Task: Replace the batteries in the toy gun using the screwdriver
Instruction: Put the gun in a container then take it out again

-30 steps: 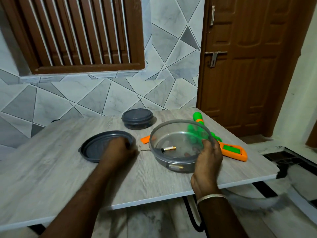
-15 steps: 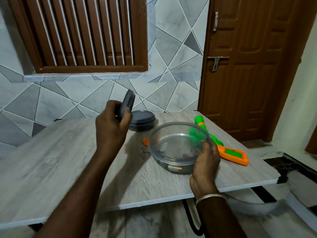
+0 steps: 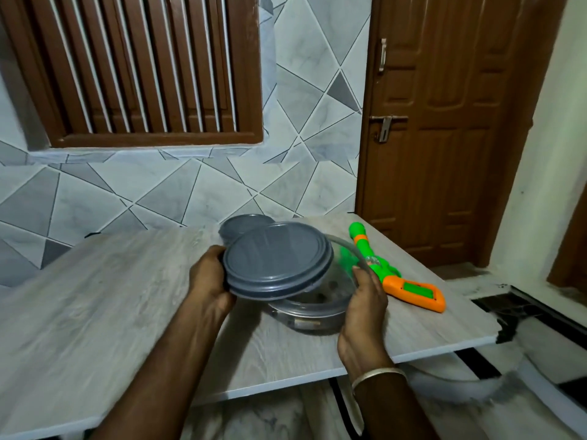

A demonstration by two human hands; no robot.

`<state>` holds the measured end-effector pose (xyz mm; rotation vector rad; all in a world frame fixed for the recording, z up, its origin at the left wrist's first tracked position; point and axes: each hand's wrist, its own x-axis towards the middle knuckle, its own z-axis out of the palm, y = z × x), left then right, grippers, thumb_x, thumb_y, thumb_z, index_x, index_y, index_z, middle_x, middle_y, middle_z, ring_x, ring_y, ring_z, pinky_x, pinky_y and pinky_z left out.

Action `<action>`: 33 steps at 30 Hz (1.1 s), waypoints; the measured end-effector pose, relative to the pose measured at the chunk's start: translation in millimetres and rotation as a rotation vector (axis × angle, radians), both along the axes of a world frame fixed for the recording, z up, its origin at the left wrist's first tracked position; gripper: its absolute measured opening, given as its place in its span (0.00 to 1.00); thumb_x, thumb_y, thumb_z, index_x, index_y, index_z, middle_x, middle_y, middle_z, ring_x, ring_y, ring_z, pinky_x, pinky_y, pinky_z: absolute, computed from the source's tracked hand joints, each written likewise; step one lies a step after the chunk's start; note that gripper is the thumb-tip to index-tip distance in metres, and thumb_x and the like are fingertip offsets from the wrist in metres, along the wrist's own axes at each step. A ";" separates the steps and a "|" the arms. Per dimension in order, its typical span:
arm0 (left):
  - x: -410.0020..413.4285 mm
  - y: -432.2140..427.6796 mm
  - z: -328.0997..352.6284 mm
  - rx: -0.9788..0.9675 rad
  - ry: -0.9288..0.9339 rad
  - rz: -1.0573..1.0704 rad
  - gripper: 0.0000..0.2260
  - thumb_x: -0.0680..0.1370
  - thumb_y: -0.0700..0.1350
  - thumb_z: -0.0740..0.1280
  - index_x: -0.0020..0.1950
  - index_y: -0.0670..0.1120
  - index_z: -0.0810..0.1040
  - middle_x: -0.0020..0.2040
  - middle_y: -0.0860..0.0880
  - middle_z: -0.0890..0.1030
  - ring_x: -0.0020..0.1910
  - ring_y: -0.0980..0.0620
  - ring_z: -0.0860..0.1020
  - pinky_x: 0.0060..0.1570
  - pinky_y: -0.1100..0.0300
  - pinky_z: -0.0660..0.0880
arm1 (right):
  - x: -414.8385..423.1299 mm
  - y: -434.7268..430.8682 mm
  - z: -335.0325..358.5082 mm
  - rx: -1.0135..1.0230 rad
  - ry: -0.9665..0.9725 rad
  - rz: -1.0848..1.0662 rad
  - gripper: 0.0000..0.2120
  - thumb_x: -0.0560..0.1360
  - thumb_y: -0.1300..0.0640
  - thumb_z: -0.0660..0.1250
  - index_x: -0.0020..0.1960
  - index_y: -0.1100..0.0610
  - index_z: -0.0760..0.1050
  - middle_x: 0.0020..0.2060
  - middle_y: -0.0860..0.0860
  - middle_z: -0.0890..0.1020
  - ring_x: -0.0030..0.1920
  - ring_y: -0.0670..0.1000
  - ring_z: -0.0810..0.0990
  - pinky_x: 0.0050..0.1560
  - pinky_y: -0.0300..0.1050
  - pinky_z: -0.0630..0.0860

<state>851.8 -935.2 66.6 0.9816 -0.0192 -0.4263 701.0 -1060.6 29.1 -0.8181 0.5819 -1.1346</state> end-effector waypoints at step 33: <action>-24.0 0.7 -2.9 0.045 -0.106 -0.072 0.16 0.76 0.45 0.71 0.59 0.36 0.82 0.55 0.36 0.85 0.56 0.37 0.83 0.61 0.41 0.78 | 10.9 11.7 1.5 -0.094 0.028 0.186 0.25 0.69 0.43 0.68 0.63 0.52 0.79 0.57 0.49 0.84 0.58 0.52 0.82 0.60 0.54 0.78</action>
